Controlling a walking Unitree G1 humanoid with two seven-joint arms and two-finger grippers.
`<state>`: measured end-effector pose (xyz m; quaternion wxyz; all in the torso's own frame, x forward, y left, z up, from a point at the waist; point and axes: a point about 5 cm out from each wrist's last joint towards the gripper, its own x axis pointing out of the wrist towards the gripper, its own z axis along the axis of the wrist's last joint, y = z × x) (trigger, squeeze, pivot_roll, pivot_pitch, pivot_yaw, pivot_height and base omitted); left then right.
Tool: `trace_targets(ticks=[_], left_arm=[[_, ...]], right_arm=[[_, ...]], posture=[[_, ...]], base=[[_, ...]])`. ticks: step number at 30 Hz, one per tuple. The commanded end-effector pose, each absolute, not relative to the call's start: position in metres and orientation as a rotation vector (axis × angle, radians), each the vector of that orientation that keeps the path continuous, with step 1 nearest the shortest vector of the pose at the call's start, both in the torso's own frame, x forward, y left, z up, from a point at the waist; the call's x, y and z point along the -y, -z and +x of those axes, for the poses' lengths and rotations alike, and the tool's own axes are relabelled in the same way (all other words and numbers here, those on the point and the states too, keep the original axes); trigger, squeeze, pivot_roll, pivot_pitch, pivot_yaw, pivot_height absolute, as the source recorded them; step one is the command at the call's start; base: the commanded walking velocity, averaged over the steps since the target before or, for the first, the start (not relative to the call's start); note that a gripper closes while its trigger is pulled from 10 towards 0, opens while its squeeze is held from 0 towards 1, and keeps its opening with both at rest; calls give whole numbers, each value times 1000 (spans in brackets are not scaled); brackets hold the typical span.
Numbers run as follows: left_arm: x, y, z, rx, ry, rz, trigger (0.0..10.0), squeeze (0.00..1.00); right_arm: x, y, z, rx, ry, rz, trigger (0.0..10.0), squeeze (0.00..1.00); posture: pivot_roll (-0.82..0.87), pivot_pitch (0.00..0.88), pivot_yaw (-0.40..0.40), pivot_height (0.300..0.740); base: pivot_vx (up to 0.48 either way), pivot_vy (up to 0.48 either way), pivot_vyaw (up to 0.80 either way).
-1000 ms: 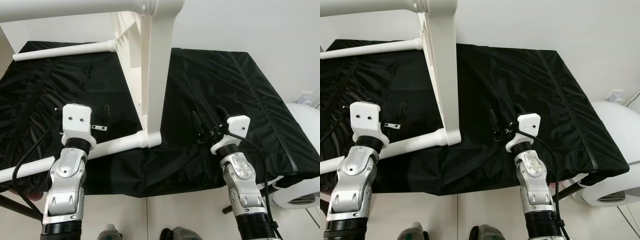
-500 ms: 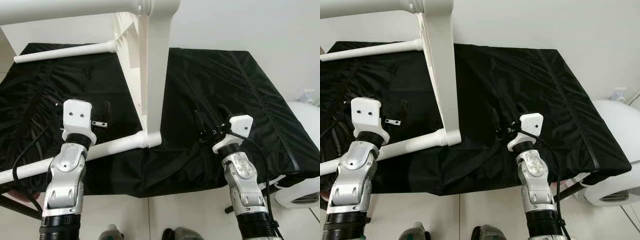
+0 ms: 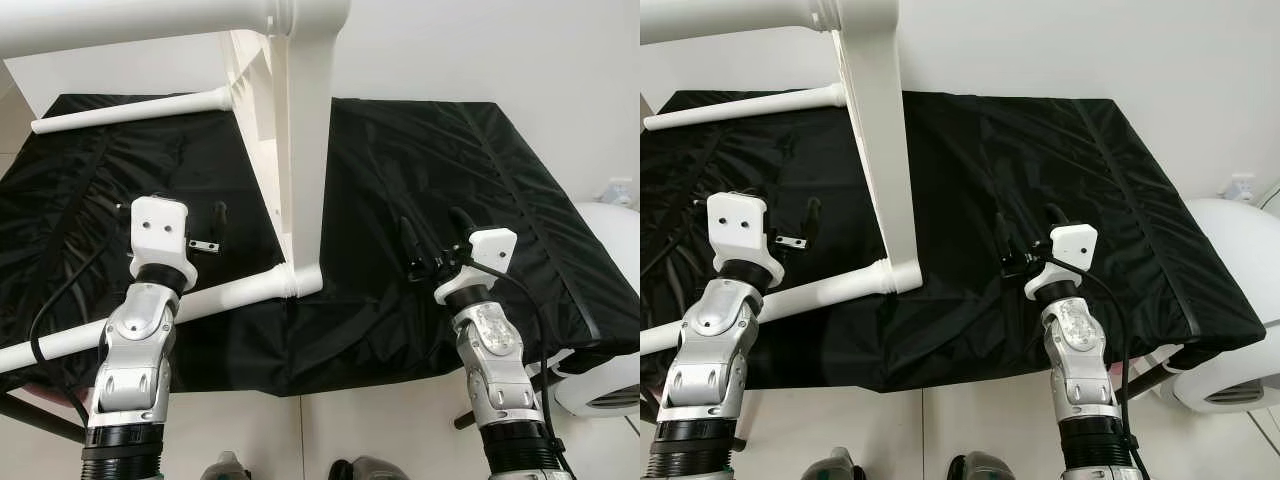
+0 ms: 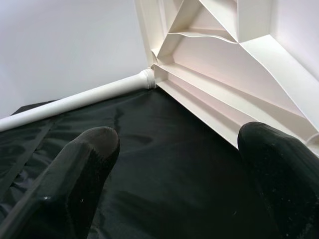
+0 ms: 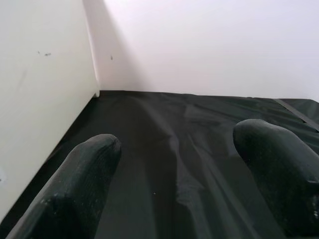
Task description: Building children table
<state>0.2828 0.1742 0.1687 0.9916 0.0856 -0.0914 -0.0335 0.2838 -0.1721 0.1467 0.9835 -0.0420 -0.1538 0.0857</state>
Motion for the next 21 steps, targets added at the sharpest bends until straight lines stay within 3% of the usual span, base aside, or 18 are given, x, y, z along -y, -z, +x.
trace_targets(ticks=[1, 21], left_arm=[[-173, -168, 284, 187, 71, 176, 10000, 0], [-174, -172, 285, 208, 91, 196, 10000, 0]], right_arm=[[174, -145, 284, 307, -169, -81, 10000, 0], [178, -146, 287, 320, -160, -87, 10000, 0]], posture=[[8, 0, 0, 740], [18, 0, -1, 740]], base=[[0, 0, 0], [0, 0, 0]])
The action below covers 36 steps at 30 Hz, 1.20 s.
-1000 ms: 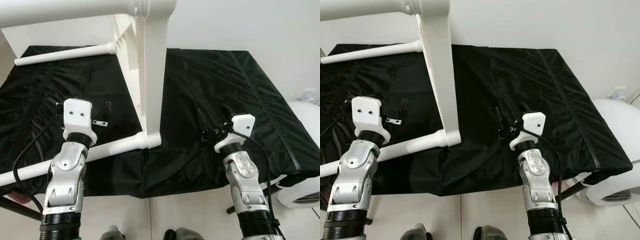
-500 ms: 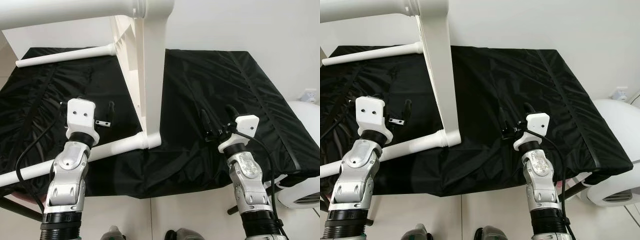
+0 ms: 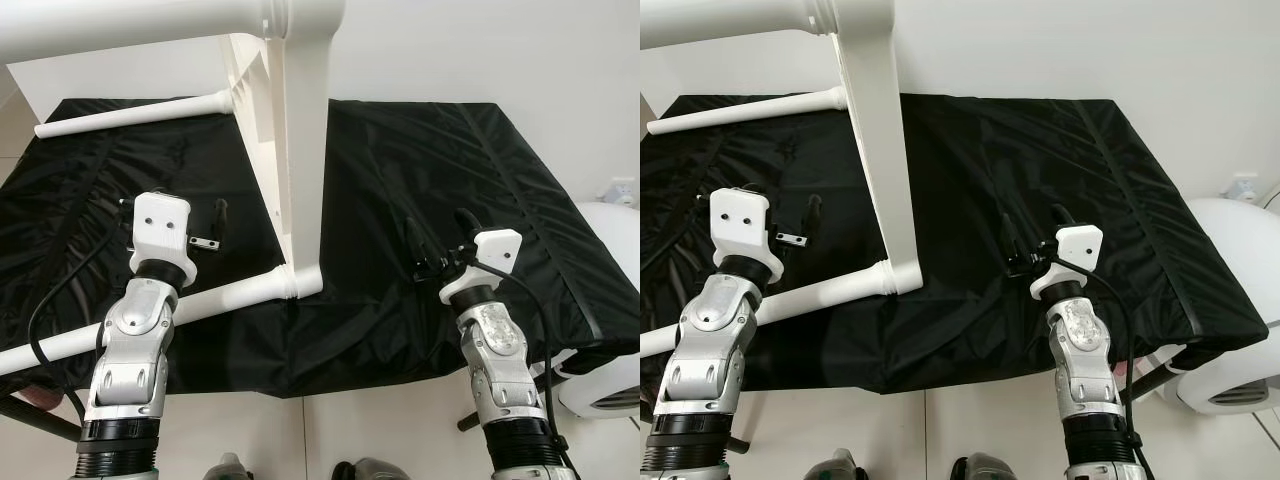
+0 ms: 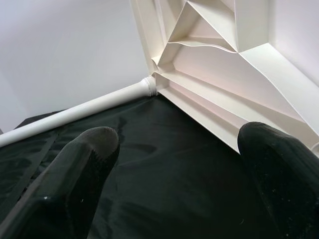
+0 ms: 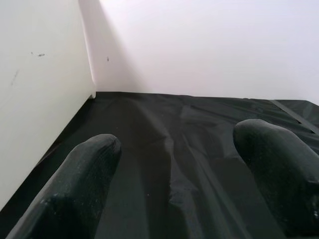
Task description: Building children table
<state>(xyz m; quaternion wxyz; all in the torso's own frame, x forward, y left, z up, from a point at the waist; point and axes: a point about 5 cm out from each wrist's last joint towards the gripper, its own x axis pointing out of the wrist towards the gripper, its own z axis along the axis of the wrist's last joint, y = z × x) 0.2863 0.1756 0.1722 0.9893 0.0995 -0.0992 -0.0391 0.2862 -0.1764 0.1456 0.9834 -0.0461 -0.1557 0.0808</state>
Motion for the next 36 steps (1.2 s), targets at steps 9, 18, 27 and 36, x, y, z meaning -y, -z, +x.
trace_targets(ticks=[9, 18, 27, 36], left_arm=[[-174, -174, 285, 215, 93, 198, 10000, 0], [-173, -175, 287, 218, 97, 196, 10000, 0], [-175, -174, 285, 219, 80, 194, 10000, 0], [-186, -170, 274, 196, 34, 202, 10000, 0]], right_arm=[[178, -147, 288, 323, -165, -91, 10000, 0], [171, -148, 289, 334, -199, -90, 10000, 0], [134, -149, 281, 328, -460, -51, 10000, 0], [128, -162, 276, 319, -667, -7, 10000, 0]], posture=[[24, 0, -1, 740], [28, 0, -2, 740], [49, 0, -21, 740], [74, 0, -35, 740]], base=[[0, 0, 0], [0, 0, 0], [0, 0, 0], [0, 0, 0]])
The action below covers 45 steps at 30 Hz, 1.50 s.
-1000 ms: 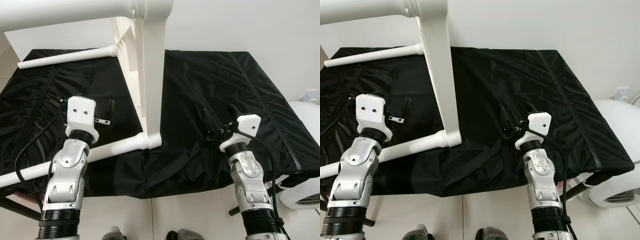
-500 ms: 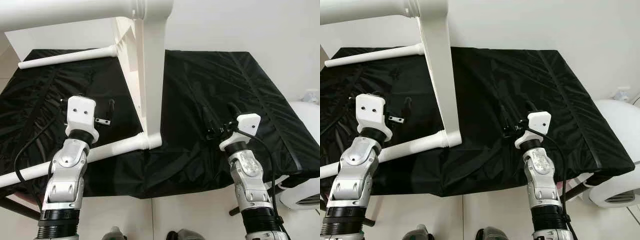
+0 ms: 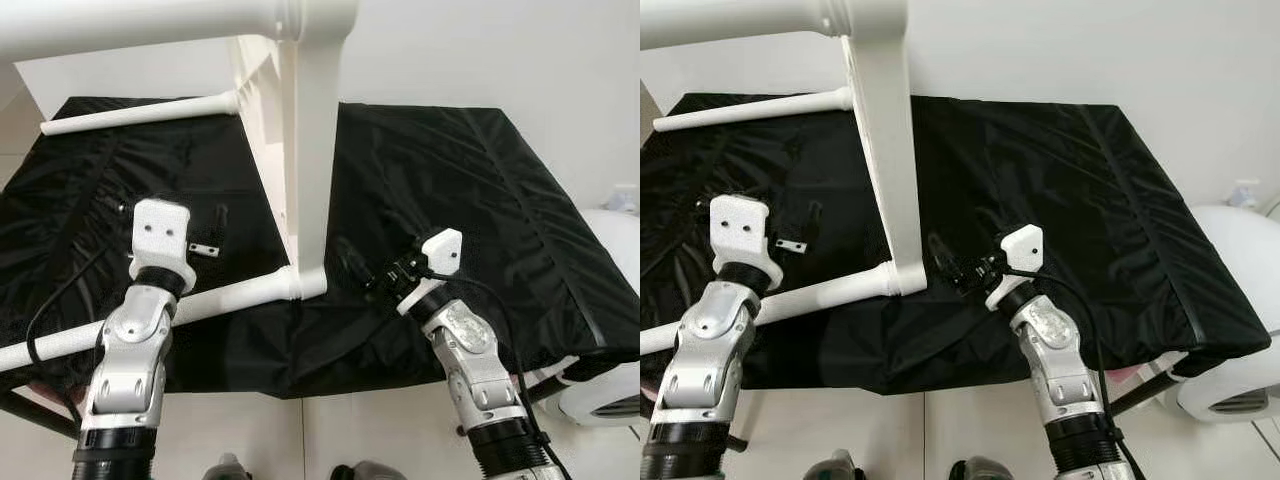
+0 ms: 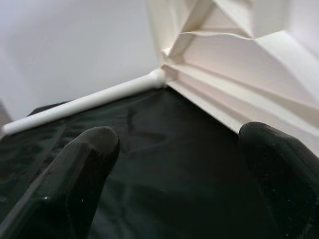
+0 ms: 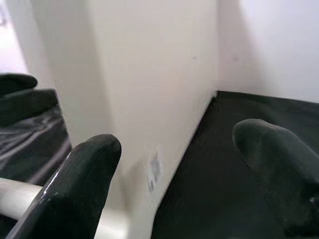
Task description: Building children table
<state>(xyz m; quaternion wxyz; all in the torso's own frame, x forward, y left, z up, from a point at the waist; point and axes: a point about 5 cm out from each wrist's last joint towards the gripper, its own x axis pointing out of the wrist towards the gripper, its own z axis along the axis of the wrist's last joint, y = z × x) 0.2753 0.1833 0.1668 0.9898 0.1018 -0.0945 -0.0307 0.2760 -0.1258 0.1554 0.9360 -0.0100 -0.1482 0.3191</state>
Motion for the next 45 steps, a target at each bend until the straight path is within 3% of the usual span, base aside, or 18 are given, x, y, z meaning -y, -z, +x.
trace_targets(ticks=[1, 10, 18, 33, 45], left_arm=[[-186, -170, 274, 196, 34, 202, 10000, 0], [-185, -170, 275, 200, 23, 197, 10000, 0], [-182, -169, 270, 196, 30, 195, 10000, 0], [-179, -169, 264, 193, 22, 186, 10000, 0], [-178, -171, 261, 193, 21, 185, 10000, 0]], right_arm=[[128, -162, 276, 319, -667, -7, 10000, 0], [123, -170, 267, 312, -844, -52, 10000, 0], [110, -182, 274, 349, -884, 4, 10000, 0], [59, -188, 271, 416, -802, 195, 10000, 0], [49, -192, 273, 454, -678, 228, 10000, 0]], posture=[[74, 0, -35, 740], [88, 0, -44, 740], [102, 0, -55, 740], [133, 7, -78, 740], [145, 8, -83, 740]], base=[[0, 0, 0], [0, 0, 0], [0, 0, 0], [0, 0, 0], [0, 0, 0]])
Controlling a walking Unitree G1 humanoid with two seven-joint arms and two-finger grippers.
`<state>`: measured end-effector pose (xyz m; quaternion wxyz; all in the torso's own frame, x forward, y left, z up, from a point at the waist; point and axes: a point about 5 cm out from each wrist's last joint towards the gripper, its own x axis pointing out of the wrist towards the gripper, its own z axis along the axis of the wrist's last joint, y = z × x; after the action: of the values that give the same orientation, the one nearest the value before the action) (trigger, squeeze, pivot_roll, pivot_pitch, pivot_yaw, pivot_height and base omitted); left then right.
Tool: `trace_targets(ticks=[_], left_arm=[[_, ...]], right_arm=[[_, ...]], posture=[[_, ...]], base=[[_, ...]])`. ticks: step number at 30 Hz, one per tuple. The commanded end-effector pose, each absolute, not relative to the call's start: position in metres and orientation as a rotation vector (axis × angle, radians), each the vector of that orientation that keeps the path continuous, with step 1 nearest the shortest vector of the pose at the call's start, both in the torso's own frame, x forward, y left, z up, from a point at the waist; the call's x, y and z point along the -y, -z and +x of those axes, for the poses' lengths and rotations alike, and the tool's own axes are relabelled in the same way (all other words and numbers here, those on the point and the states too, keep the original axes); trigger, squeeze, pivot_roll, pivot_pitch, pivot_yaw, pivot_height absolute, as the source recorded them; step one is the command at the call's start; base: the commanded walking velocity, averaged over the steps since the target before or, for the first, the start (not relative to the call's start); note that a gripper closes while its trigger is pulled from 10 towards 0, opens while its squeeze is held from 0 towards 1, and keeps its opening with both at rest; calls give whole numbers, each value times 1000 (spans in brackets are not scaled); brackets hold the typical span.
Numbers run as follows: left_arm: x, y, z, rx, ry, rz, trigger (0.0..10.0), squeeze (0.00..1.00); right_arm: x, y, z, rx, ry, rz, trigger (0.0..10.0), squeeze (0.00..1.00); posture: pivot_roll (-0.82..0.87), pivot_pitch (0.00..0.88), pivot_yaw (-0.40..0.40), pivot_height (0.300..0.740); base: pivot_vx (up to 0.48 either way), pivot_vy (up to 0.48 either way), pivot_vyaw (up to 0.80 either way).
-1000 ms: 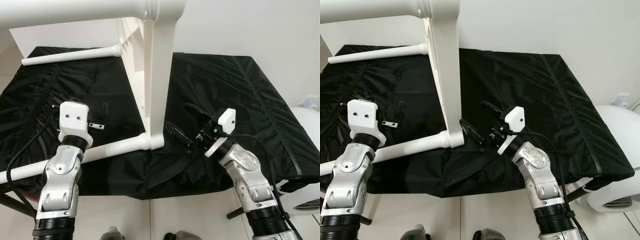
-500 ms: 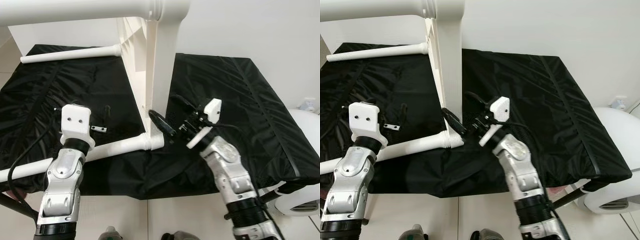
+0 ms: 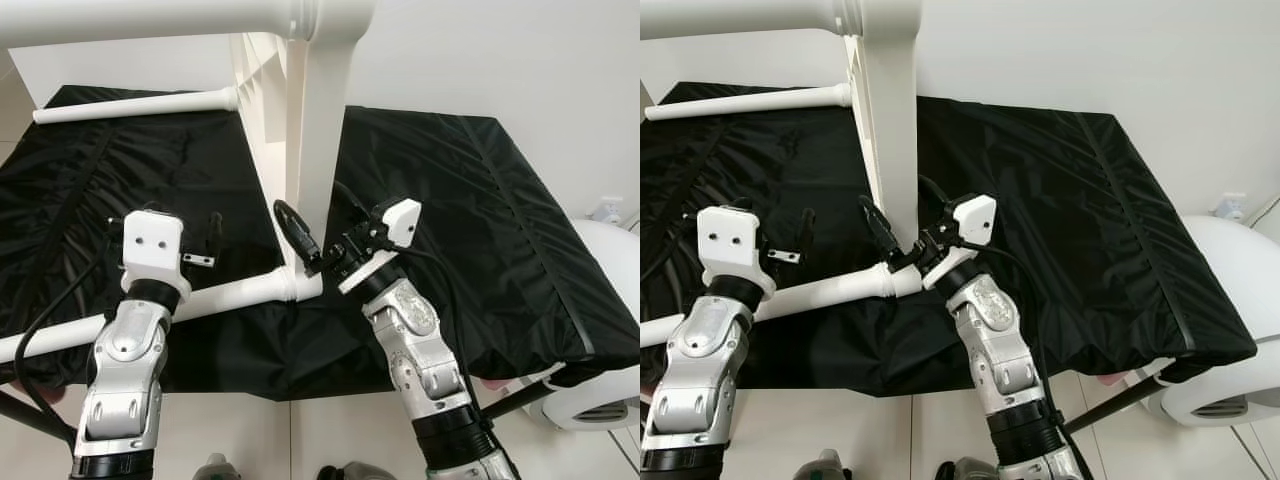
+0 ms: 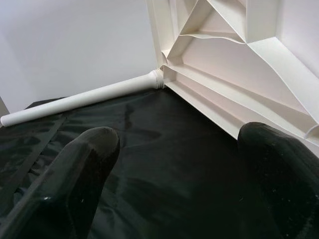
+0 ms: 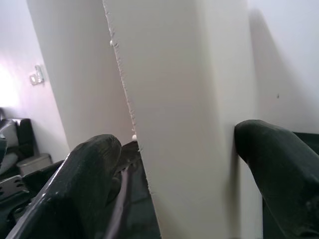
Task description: Building children table
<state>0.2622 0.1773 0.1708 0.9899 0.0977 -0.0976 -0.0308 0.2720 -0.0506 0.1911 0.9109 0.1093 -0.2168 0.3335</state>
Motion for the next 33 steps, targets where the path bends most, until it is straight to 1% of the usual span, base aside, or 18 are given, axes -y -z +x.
trace_targets(ticks=[1, 8, 9, 11, 16, 23, 30, 33], left_arm=[[-178, -171, 261, 193, 20, 183, 10000, 0], [-176, -171, 260, 193, 24, 177, 10000, 0], [-175, -171, 260, 191, 25, 177, 10000, 0], [-175, -171, 259, 187, 26, 178, 10000, 0], [-174, -170, 258, 184, 29, 177, 10000, 0], [-173, -170, 256, 180, 31, 180, 10000, 0], [-172, -170, 253, 178, 29, 179, 10000, 0], [-171, -170, 251, 177, 27, 179, 10000, 0]], right_arm=[[49, -192, 274, 455, -659, 220, 10000, 0], [50, -194, 283, 436, -554, 184, 10000, 0], [49, -196, 285, 429, -507, 183, 10000, 0], [46, -199, 286, 435, -483, 184, 10000, 0], [43, -202, 288, 439, -455, 177, 10000, 0], [31, -209, 296, 425, -430, 169, 10000, 0], [20, -212, 308, 346, -376, 169, 10000, 0], [15, -219, 311, 359, -358, 143, 10000, 0]], posture=[[144, 8, -83, 740], [145, 19, -84, 740], [146, 18, -85, 740], [146, 23, -85, 740], [150, 28, -84, 740], [158, 40, -89, 740], [167, 40, -98, 740], [177, 36, -107, 740]], base=[[0, 0, 0], [0, 0, 0], [0, 0, 0], [0, 0, 0], [0, 0, 0], [0, 0, 0], [0, 0, 0], [0, 0, 0]])
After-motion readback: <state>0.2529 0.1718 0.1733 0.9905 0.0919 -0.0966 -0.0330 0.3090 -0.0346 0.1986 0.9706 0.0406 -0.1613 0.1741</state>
